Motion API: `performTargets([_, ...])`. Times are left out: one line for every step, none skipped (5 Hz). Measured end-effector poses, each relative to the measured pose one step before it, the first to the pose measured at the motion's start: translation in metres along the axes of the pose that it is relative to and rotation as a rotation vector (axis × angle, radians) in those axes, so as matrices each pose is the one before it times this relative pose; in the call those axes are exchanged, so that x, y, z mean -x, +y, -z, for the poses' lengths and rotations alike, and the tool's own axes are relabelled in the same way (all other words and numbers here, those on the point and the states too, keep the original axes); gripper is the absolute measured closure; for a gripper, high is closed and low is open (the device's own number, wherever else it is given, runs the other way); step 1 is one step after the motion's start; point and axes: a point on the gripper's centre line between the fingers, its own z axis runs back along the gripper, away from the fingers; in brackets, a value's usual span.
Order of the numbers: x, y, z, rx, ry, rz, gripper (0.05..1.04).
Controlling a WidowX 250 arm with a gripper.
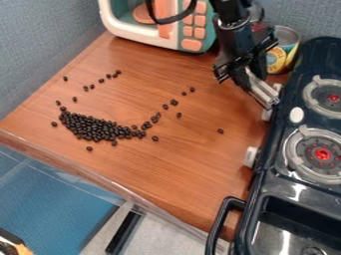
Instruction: Sweep into pile
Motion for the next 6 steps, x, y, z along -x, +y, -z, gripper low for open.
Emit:
performTargets([-0.00388, 0.00268, 0.00020, -0.0156, -0.0247, 0.0287, 0.737])
performTargets([-0.00693, 0.01410, 0.00215, -0.0257, -0.0006, -0.0175, 0.737])
performTargets([-0.01191, 0.01719, 0.00102, -0.0186, 0.0004, -0.0191, 0.737])
performTargets([-0.00779, 0.01401, 0.00113, -0.0109, 0.0105, -0.0245, 0.737])
performTargets([-0.00088, 0.01417, 0.00365, -0.0131, 0.0035, -0.0064, 0.737])
performTargets([-0.00051, 0.01613, -0.00375, -0.0175, 0.0011, -0.0183, 0.737])
